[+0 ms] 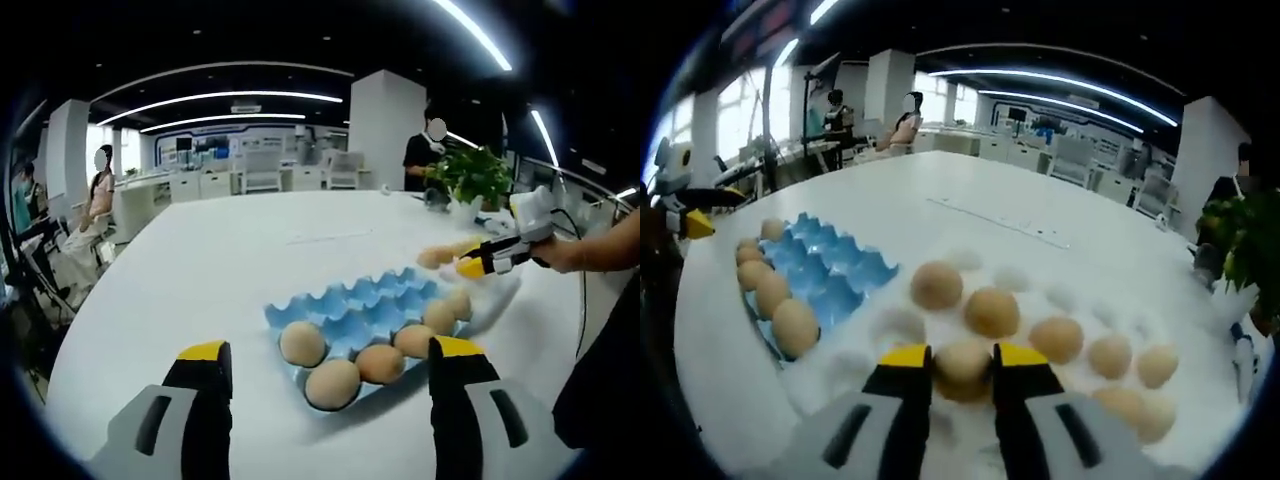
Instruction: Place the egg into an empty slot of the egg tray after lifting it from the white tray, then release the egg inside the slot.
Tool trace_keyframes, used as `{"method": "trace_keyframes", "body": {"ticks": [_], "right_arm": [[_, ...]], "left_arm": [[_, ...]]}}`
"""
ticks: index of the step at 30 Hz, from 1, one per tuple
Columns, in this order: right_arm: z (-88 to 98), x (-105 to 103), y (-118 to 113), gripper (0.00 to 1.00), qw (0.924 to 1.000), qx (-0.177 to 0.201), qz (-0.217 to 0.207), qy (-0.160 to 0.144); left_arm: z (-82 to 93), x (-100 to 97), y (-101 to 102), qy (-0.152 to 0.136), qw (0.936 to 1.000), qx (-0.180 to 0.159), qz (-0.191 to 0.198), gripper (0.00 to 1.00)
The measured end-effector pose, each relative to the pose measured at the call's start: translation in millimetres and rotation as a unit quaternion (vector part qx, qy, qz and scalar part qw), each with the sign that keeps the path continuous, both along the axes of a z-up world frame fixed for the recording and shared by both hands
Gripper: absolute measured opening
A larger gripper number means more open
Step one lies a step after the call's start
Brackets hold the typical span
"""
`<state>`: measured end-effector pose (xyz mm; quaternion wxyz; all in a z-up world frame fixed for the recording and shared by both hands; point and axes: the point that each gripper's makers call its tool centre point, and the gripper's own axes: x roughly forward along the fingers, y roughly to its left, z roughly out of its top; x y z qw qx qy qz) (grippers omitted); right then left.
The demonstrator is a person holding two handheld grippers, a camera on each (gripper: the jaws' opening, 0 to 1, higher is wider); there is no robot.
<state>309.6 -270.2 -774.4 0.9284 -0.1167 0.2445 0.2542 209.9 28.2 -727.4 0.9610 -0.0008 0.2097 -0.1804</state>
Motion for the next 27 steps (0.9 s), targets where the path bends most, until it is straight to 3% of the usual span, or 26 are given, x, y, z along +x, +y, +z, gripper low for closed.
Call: {"method": "trace_keyframes", "body": {"ticks": [9, 27], "right_arm": [[24.5, 1.0, 8.0, 0.22, 0.9993, 0.029, 0.001, -0.024], [46.2, -2.6, 75.9, 0.22, 0.9948, 0.070, 0.066, -0.033]], "left_arm": [[-2.4, 0.1, 4.5, 0.003, 1.0000, 0.001, 0.005, 0.82], [-7.6, -0.8, 6.7, 0.010, 0.9999, 0.008, 0.002, 0.81]]}}
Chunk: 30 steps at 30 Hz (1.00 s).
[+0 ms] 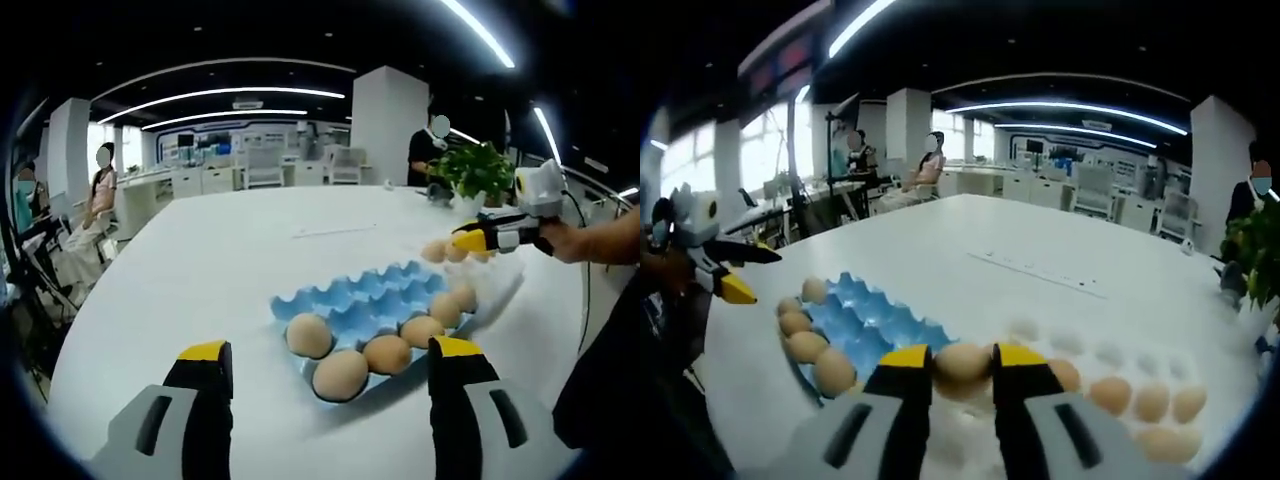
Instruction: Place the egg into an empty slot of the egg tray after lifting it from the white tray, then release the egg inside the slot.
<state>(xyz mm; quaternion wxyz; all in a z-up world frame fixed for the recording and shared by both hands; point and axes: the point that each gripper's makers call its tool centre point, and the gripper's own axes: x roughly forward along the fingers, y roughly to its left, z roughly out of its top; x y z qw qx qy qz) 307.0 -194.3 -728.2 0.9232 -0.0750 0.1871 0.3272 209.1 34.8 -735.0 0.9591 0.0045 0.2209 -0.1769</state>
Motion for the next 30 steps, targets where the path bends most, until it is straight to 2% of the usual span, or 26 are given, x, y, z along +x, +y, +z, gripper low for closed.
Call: {"method": "trace_keyframes", "body": {"ticks": [7, 17, 27, 30], "right_arm": [[2.2, -3.3, 29.0, 0.22, 0.9995, 0.012, 0.030, 0.002], [6.1, -12.0, 84.6, 0.22, 0.9954, 0.026, 0.093, 0.002], [-2.6, -19.3, 121.0, 0.22, 0.9904, 0.020, 0.136, 0.011], [-5.9, -21.3, 130.8, 0.22, 0.9886, 0.018, 0.149, 0.014]], "left_arm": [[2.3, 2.5, 2.5, -0.006, 0.9999, -0.007, 0.006, 0.83], [0.2, 3.4, -1.8, -0.001, 1.0000, -0.009, -0.003, 0.81], [-2.0, 3.9, -1.3, 0.002, 0.9999, -0.011, -0.004, 0.80], [0.2, 5.9, 0.6, -0.006, 1.0000, -0.007, -0.001, 0.82]]}}
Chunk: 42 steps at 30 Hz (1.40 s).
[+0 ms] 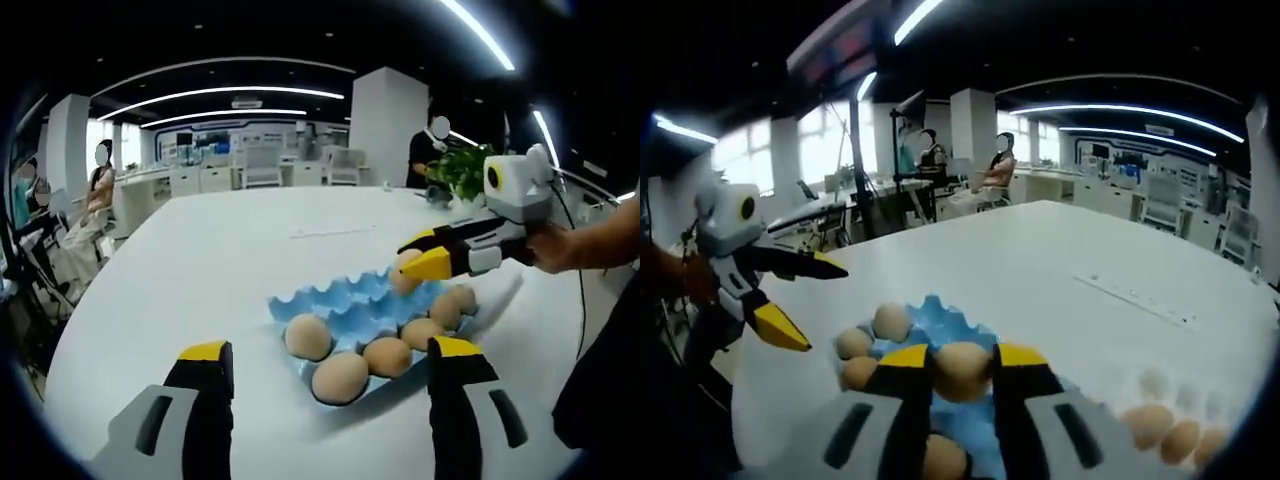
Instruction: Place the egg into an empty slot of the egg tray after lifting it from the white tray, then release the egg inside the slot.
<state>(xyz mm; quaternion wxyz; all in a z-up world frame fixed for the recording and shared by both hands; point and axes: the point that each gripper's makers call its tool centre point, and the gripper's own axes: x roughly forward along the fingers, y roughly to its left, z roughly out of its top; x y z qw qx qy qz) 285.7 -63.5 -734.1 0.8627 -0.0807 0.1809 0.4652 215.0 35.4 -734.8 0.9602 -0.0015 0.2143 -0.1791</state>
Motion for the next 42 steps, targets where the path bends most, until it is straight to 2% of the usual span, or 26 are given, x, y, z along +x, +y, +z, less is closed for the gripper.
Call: {"method": "trace_keyframes", "body": {"ticks": [7, 17, 26, 42], "right_arm": [[-6.3, -6.3, 26.4, 0.22, 0.9993, -0.005, 0.036, 0.001], [-10.3, -9.9, 45.6, 0.22, 0.9979, -0.006, 0.065, 0.000], [-19.6, -10.4, 55.5, 0.22, 0.9969, -0.011, 0.078, 0.001], [-32.9, -12.8, 57.7, 0.22, 0.9957, -0.026, 0.089, 0.007]], "left_arm": [[-1.7, 1.7, -0.3, 0.003, 1.0000, -0.001, -0.005, 0.81], [-4.0, 2.3, 3.4, 0.005, 1.0000, 0.002, -0.004, 0.81], [-5.7, 1.7, 3.9, 0.008, 1.0000, 0.000, -0.004, 0.81], [-6.1, 1.2, 2.4, 0.010, 0.9999, 0.002, -0.006, 0.81]]}}
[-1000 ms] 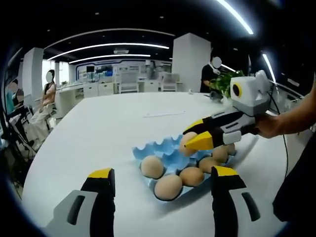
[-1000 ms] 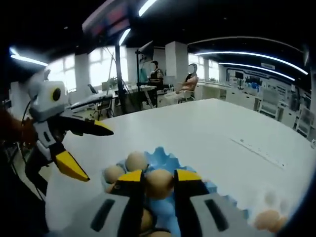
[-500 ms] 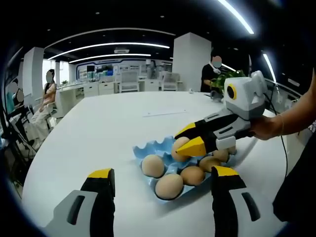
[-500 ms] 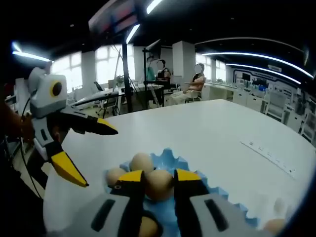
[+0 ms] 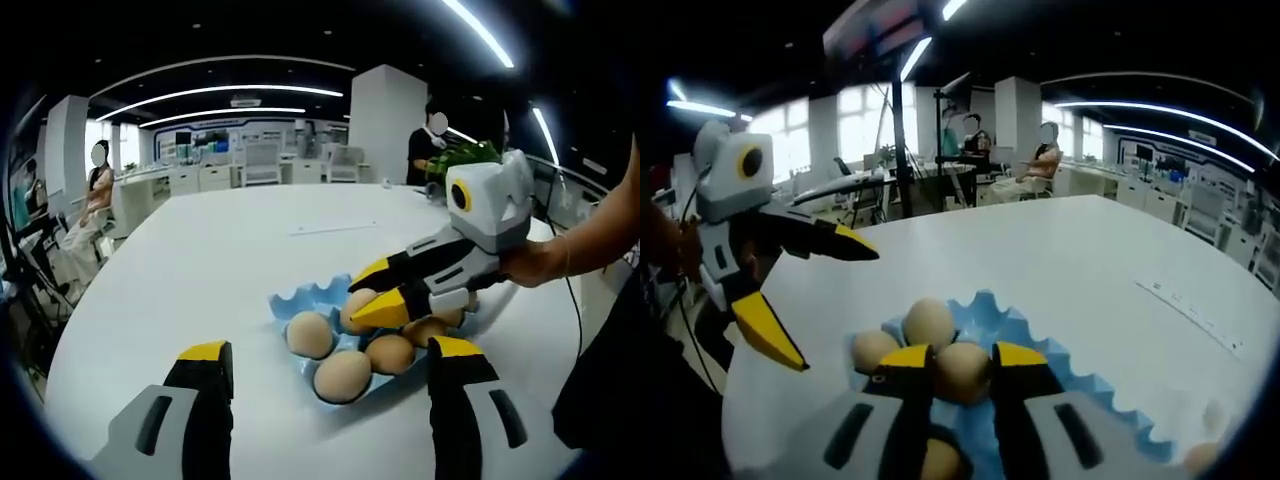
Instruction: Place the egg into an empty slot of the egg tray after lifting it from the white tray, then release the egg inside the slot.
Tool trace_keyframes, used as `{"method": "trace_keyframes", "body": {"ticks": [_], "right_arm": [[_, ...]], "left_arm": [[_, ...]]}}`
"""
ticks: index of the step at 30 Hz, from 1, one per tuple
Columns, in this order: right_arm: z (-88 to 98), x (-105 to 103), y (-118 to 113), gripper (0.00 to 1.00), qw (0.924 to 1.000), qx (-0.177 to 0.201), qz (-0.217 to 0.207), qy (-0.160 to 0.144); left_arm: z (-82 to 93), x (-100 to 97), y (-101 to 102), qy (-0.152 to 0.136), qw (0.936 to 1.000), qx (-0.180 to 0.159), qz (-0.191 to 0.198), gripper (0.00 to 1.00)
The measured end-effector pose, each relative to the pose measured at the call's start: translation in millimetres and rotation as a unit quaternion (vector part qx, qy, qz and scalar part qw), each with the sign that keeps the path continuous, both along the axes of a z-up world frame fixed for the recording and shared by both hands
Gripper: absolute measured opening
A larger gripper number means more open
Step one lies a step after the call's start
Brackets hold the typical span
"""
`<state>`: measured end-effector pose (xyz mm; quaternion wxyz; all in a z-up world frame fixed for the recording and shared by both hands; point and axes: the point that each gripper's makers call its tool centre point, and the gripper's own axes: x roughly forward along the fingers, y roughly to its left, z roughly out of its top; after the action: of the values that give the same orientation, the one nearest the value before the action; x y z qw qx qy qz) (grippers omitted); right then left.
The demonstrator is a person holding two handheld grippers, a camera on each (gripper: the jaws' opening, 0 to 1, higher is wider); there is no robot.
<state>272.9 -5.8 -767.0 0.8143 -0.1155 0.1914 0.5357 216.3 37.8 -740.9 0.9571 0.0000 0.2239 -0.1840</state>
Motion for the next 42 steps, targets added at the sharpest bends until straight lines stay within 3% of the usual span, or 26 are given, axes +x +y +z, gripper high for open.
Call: {"method": "trace_keyframes", "body": {"ticks": [28, 33, 36, 42], "right_arm": [[-5.3, 0.5, -4.1, 0.25, 0.9999, 0.000, -0.004, 0.012], [5.3, 0.0, -11.0, 0.26, 0.9998, 0.018, -0.013, 0.001], [13.4, 6.4, -22.9, 0.25, 0.9986, 0.032, -0.041, -0.009], [14.9, 12.1, -45.5, 0.24, 0.9971, 0.033, -0.068, -0.011]], "left_arm": [[2.2, 1.2, -4.8, -0.002, 1.0000, 0.003, -0.008, 0.80], [2.0, 1.7, -5.6, -0.002, 1.0000, 0.003, -0.009, 0.80], [3.2, 2.4, -7.6, -0.005, 0.9999, 0.001, -0.011, 0.80], [2.5, 2.4, -9.8, -0.005, 0.9999, 0.001, -0.015, 0.80]]}}
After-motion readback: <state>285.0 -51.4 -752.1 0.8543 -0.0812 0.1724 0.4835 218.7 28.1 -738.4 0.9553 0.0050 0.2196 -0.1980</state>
